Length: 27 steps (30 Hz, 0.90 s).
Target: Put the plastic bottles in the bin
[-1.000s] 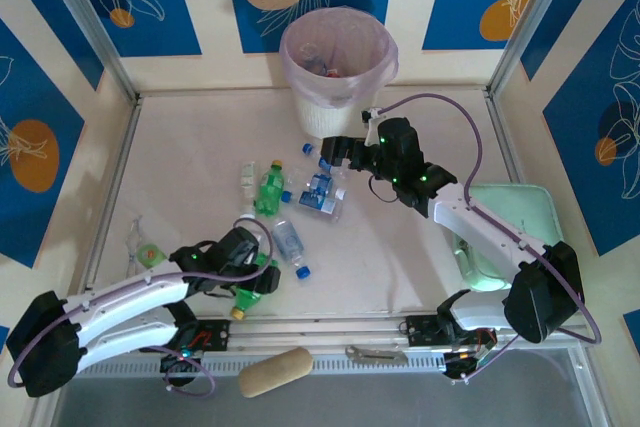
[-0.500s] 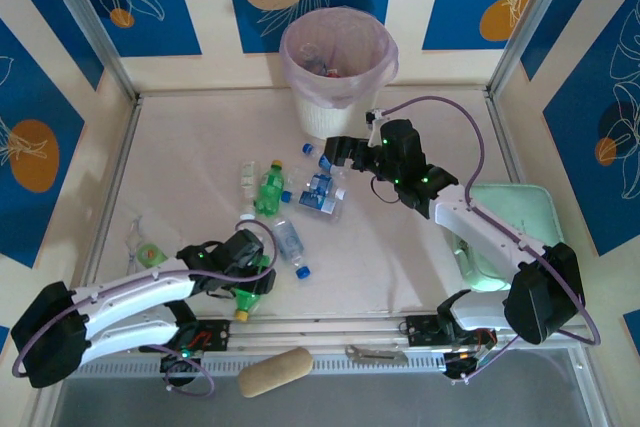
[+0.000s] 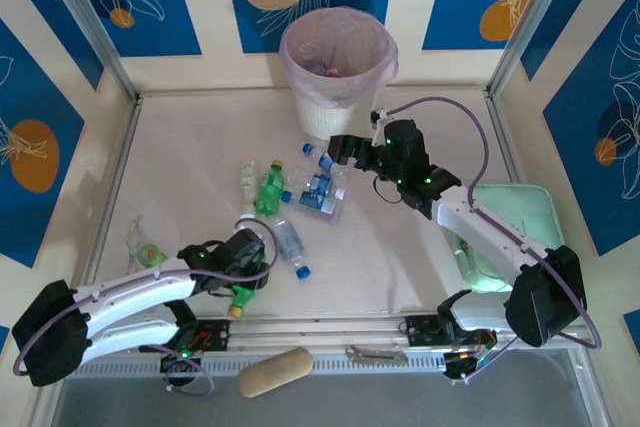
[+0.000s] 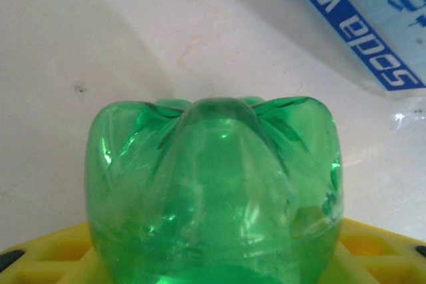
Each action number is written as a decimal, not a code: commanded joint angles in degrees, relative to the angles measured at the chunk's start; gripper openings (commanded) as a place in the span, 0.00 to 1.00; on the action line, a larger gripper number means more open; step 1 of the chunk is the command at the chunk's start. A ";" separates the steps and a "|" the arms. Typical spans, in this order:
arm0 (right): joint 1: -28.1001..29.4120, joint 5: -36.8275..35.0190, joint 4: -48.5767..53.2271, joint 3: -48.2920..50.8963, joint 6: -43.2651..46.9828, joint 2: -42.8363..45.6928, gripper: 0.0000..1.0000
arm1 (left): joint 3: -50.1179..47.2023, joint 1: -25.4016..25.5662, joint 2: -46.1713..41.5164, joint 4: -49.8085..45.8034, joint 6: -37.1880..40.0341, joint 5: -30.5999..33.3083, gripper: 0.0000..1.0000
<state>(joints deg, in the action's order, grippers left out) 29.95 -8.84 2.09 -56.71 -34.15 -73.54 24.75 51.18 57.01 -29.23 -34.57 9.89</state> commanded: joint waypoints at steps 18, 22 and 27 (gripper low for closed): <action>-3.44 -1.11 0.93 5.88 -1.94 5.51 0.99 | 30.47 -9.63 9.56 26.65 9.02 -3.05 0.48; -4.74 -1.68 1.69 9.34 -2.65 8.90 0.99 | 41.64 -11.54 18.33 32.38 12.59 -9.00 0.48; -6.95 -1.92 2.02 14.16 -4.06 13.78 0.99 | 59.94 -15.52 32.01 32.46 12.42 -20.82 0.47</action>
<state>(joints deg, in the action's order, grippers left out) 24.03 -9.69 3.44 -44.49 -36.69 -62.24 76.71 37.89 84.14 -0.82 -23.79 -1.58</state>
